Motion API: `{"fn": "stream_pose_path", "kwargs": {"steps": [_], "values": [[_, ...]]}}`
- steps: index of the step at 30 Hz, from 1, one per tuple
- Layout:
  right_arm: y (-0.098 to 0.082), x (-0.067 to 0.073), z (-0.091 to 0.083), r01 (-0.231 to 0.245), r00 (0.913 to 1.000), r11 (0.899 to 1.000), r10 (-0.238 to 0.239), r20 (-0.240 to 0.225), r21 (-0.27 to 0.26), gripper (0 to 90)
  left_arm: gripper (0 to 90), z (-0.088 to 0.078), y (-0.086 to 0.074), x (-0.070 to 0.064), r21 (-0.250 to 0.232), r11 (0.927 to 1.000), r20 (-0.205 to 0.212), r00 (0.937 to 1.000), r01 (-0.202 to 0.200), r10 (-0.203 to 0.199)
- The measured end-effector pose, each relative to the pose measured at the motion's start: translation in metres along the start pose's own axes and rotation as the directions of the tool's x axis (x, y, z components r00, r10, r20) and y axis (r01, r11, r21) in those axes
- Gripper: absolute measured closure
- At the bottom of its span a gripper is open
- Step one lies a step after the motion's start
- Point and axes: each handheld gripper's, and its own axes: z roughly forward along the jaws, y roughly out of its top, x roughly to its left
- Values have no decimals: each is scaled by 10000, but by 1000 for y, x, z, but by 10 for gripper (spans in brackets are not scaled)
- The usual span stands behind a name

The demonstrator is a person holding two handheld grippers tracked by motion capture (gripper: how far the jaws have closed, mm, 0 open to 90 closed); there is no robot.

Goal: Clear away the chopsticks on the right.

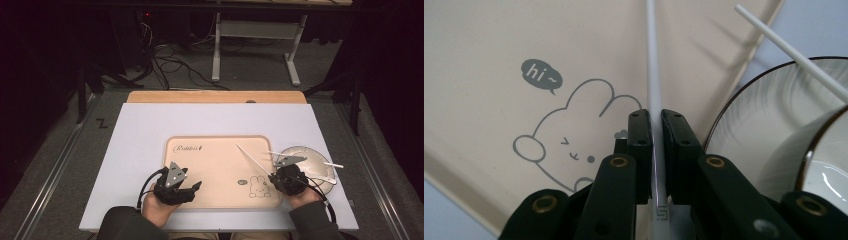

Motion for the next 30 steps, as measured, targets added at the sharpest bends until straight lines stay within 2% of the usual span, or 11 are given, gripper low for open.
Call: {"fn": "stream_pose_path", "kwargs": {"steps": [12,23,30], "values": [[9,7,16,-13,9997,9988,25,-249,485,841,363,-3,-2,-1,7,10000,-33,10000,3,-3],[12,8,30,48,9997,9956,-26,-231,932,839,362,-5,-4,-1,10,10000,-122,9999,2,-2],[12,8,31,35,9998,9964,-18,-201,843,819,362,-5,-4,-1,33,10000,-135,9999,8,-8]]}}
